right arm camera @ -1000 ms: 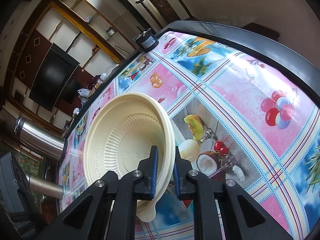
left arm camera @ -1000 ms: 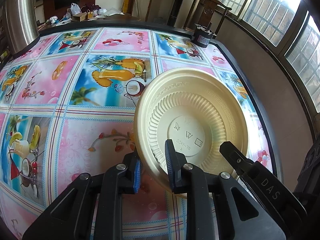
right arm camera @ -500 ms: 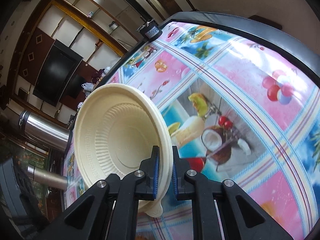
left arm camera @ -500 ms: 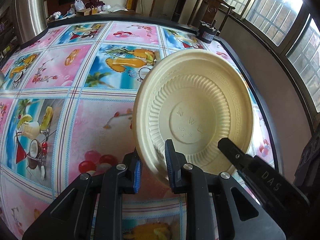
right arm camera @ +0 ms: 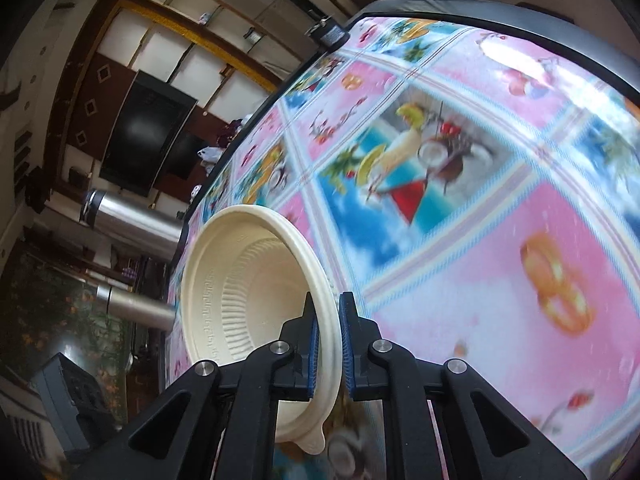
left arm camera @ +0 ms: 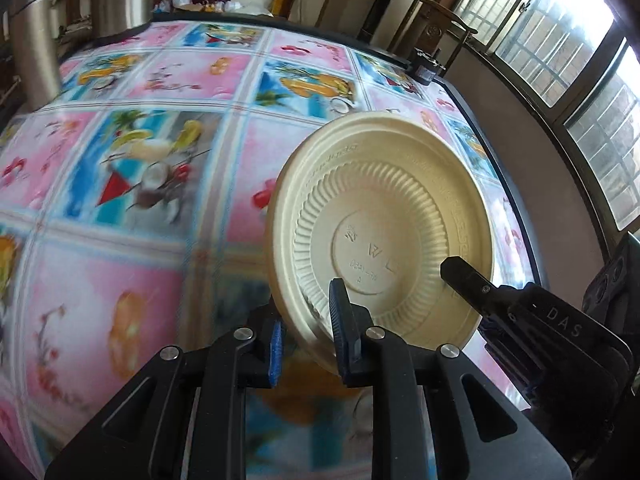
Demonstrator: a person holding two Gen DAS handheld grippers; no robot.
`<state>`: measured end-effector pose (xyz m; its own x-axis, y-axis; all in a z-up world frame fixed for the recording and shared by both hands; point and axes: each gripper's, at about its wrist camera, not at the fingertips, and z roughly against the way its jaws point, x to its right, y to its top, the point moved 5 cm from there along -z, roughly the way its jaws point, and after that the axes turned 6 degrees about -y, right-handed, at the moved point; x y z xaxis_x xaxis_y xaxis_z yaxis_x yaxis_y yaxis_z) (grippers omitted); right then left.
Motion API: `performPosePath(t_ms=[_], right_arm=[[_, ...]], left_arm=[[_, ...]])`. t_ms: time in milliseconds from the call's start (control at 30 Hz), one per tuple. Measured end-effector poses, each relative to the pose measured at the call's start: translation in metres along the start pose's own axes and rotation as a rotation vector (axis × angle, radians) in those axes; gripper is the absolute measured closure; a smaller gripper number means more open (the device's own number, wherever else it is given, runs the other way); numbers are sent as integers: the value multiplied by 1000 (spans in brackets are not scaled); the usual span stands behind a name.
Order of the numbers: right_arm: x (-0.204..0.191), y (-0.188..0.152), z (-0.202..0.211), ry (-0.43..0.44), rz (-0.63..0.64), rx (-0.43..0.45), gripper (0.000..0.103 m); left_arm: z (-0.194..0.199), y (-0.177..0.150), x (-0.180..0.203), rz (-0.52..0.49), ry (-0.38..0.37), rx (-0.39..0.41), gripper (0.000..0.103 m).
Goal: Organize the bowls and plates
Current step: 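Lift the small beige bowl with both grippers toward the red stack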
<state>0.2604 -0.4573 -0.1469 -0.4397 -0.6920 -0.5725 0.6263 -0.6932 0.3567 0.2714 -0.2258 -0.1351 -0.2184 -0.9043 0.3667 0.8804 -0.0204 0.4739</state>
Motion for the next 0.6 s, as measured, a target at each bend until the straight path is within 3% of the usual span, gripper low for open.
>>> performPosePath(t_ms=[400,600], right_arm=[[-7,-93,23,75,21,-45,92],[-13,-117,30,96,51,-34,92]], left_arm=[[59,-67,-37,-42,81,49,85],[84,-89,-44,-90,125,87,84]])
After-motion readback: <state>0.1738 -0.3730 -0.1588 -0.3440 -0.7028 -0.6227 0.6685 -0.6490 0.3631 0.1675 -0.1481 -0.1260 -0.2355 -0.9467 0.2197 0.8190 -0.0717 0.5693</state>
